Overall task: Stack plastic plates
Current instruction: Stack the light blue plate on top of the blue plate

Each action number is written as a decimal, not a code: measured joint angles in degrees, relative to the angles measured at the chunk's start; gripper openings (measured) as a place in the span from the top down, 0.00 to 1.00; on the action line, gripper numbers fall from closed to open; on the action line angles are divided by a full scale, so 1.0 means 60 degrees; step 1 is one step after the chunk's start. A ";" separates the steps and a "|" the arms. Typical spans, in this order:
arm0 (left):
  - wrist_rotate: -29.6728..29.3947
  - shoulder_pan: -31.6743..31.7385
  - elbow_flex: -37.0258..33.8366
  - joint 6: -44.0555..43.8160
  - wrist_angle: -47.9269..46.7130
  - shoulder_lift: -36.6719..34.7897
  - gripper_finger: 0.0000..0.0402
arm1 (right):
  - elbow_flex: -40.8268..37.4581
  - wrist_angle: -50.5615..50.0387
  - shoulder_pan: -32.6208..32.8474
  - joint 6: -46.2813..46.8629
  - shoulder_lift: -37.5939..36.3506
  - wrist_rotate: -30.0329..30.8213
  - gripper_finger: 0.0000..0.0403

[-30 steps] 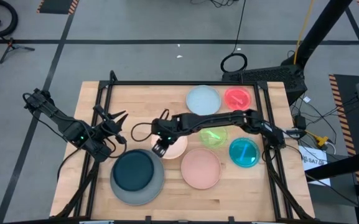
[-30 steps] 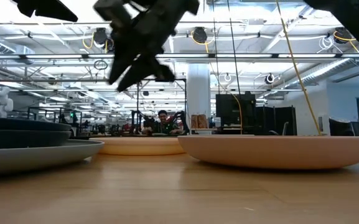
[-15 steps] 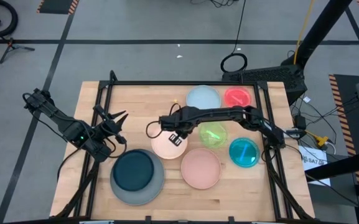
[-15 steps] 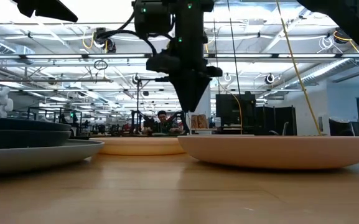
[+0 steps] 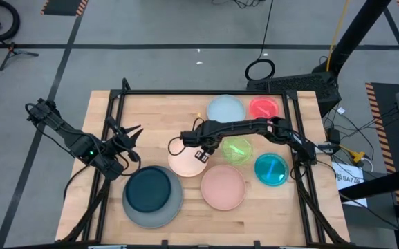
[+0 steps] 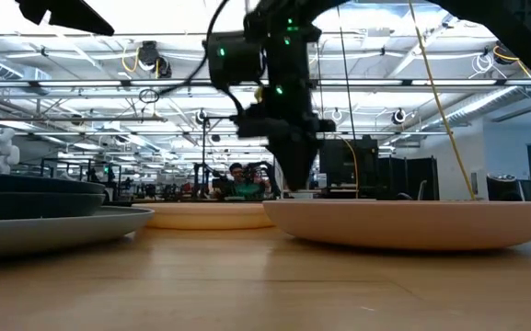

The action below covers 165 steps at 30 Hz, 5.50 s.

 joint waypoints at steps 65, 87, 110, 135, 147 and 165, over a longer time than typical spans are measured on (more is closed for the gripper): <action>0.0887 0.0000 0.0000 -0.0119 0.0011 0.0007 0.82 | -0.6353 0.6792 -0.2291 -0.5626 -0.3158 0.0426 0.64; 0.0882 0.0000 0.0000 -0.0045 0.0047 0.0009 0.82 | -0.6350 0.6980 -0.2463 -0.6211 -0.2911 0.0628 0.98; 0.0616 0.0000 0.0000 -0.0081 0.0047 0.0011 0.82 | -0.2878 0.5727 0.1369 -0.7435 -0.2907 0.1380 0.99; -0.0390 0.0004 0.0000 0.0306 0.0076 0.0007 0.82 | 0.0077 0.6212 0.3559 -0.8114 -0.0760 0.0171 0.99; -0.0261 0.0000 0.0000 -0.0325 0.0079 0.0007 0.82 | 0.3919 0.4107 0.3774 -1.0341 0.1738 -0.0262 0.99; -0.0025 0.0000 0.0000 -0.0449 0.0080 0.0007 0.82 | 0.3904 0.4203 0.3948 -1.0106 0.1962 -0.0945 0.98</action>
